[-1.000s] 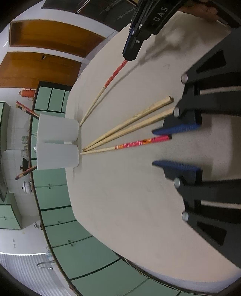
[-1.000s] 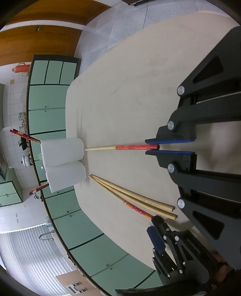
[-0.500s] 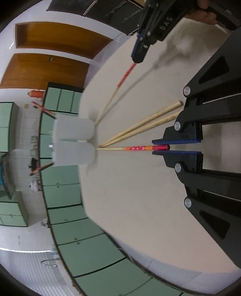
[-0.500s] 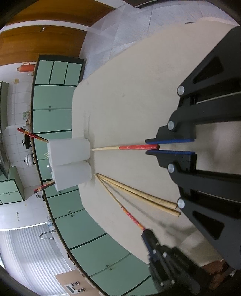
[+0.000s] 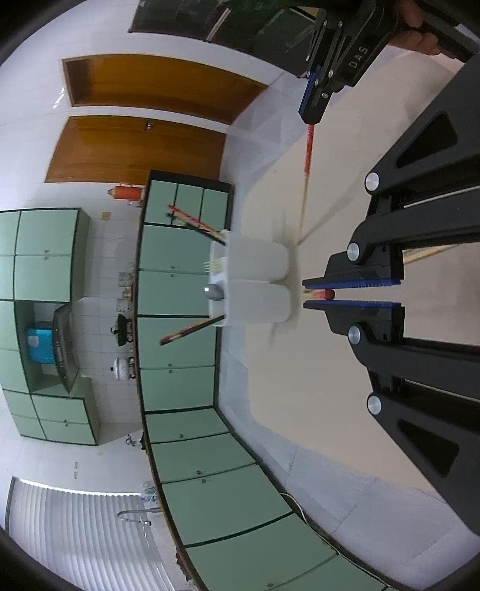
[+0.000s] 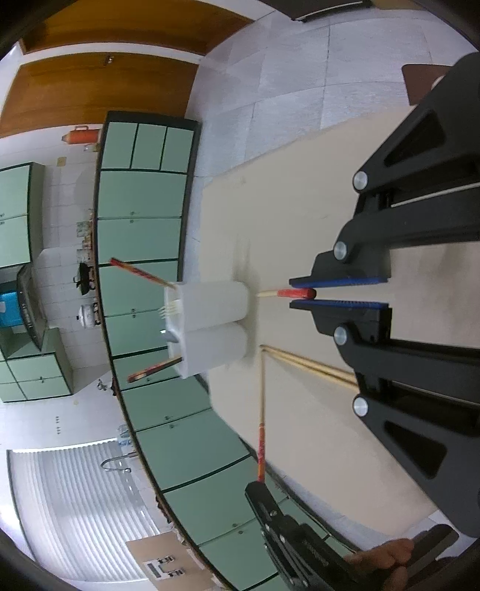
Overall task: Organize utensils
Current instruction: 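Carry both red-patterned chopsticks up and insert them into the holder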
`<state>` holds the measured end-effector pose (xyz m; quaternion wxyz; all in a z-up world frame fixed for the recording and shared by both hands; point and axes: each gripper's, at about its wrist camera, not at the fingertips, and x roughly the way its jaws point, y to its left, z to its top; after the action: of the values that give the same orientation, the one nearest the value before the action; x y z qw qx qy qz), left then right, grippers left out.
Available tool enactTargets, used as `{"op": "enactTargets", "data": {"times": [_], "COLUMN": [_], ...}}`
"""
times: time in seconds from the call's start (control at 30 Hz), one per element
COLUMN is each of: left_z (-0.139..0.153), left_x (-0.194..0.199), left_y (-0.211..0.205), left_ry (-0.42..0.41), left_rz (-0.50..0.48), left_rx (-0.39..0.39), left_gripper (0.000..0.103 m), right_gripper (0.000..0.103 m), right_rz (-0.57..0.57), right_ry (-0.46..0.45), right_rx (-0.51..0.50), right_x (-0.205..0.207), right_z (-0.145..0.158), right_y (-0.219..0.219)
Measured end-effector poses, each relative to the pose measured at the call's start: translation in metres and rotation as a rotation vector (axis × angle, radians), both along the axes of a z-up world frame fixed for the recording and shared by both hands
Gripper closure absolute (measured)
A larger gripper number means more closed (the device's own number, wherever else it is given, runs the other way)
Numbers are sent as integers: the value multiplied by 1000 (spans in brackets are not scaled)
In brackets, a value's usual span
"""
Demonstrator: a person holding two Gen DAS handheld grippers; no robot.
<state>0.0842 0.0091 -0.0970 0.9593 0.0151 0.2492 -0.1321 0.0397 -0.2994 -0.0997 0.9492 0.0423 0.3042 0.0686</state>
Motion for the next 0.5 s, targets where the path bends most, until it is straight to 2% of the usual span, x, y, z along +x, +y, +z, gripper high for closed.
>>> {"op": "enactTargets", "data": {"times": [0.17,0.5], "left_z": [16,49], "left_x": [7,25], "left_y": [-2,-4], "left_ry": [-34,-69], "left_rz": [-1,-20], "left_rx": [-8,-29], "left_gripper": [97,97], "right_gripper": [98,98], "right_rz": [16,48], "right_ry": [-40,-37], "right_rx": [12,91], "right_x": [7,31], "right_z": [25,62], "right_y": [-3,-13]}}
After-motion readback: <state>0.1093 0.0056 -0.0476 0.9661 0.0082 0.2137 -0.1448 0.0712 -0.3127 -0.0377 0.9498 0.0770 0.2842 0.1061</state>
